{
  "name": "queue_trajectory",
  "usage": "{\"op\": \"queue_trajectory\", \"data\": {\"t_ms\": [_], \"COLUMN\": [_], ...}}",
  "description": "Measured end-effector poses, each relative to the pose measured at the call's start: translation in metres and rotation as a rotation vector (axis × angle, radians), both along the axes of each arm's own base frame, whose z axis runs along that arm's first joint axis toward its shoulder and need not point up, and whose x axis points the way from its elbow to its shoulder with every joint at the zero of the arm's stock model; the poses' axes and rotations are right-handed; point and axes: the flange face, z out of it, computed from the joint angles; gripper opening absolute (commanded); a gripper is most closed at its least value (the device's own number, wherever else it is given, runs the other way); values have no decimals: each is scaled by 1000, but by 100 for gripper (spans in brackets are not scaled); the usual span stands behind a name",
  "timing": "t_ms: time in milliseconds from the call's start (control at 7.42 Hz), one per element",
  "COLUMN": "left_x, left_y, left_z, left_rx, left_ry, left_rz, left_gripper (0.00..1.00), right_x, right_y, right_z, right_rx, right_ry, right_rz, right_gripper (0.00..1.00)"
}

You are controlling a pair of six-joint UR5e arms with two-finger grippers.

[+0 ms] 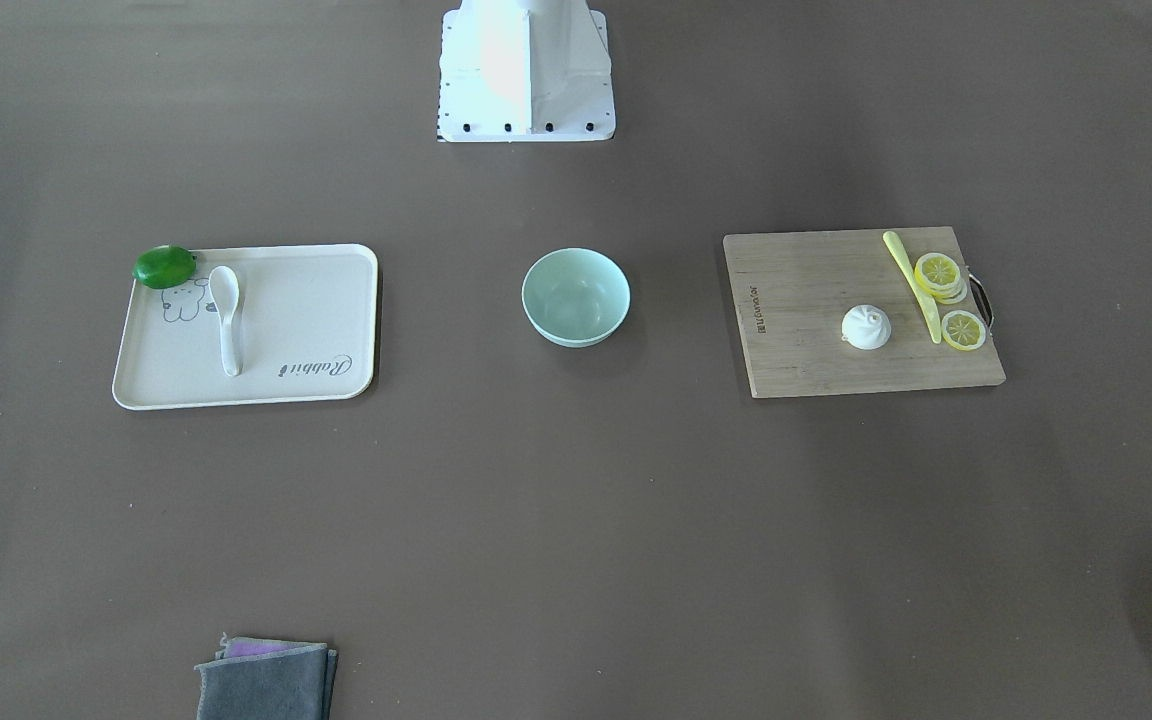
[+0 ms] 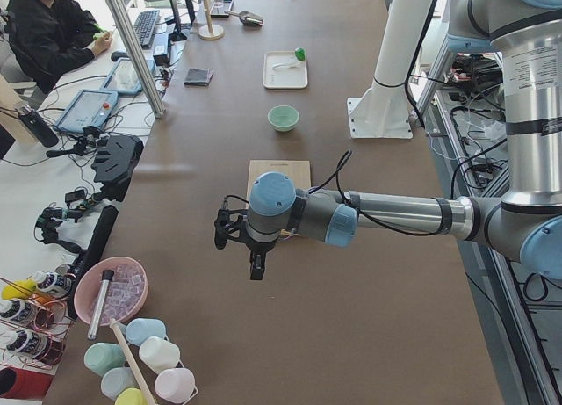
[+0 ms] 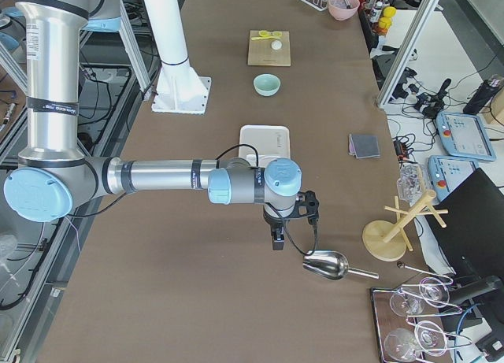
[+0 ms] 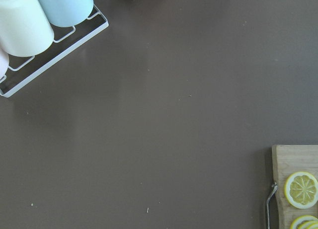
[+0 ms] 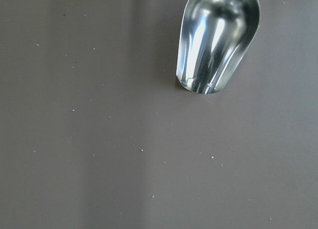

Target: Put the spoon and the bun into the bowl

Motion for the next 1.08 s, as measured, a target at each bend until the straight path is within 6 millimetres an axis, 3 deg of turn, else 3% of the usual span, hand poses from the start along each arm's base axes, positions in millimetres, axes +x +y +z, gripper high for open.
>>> {"op": "queue_trajectory", "data": {"t_ms": [1078], "left_x": [2], "left_y": [3], "left_z": [2], "left_rx": [-6], "left_ry": [9], "left_rz": [7], "left_gripper": [98], "right_x": [-1], "right_y": [2], "right_z": [2], "right_rx": [-6], "right_ry": [-12], "right_rz": [0], "right_gripper": [100]}}
